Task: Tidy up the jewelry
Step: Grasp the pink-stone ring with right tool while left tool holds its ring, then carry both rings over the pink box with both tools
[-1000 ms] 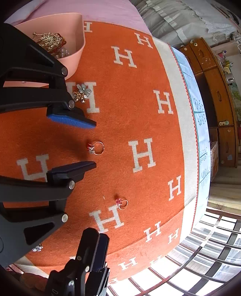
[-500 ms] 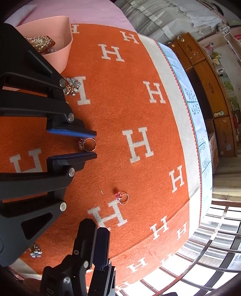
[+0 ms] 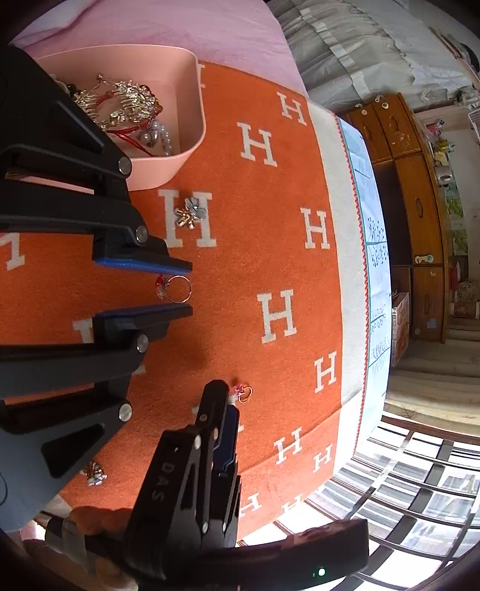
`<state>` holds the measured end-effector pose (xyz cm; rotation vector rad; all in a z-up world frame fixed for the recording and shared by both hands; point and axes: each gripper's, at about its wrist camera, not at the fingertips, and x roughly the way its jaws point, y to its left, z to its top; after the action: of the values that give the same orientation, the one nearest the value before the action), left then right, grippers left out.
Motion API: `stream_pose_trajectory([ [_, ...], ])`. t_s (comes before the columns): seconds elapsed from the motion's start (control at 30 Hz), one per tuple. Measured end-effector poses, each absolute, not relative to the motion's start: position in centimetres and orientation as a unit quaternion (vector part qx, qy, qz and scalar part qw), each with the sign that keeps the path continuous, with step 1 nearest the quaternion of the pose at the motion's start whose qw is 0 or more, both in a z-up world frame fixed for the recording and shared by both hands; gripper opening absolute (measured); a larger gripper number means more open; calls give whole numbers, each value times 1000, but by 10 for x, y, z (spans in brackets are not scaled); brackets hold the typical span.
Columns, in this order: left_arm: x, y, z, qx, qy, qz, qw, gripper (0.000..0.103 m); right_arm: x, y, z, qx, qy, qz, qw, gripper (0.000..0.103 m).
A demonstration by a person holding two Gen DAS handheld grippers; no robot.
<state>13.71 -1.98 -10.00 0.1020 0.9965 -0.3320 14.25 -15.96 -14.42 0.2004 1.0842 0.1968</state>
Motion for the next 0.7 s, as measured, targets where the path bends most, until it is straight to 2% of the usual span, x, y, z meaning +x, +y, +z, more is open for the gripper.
stream_pose_trajectory([
  [0.53,129,43,-82,-49,466,-145,871,13,160,-118,-151,-63,483,50,872,30],
  [0.6,128,48,-79,-56,463,-143,873,13,158,-117,-152,-70,481,49,873,28],
  [0.7,126,56,-74,-67,458,-142,875,13,157,-120,-151,-70,481,47,873,16],
])
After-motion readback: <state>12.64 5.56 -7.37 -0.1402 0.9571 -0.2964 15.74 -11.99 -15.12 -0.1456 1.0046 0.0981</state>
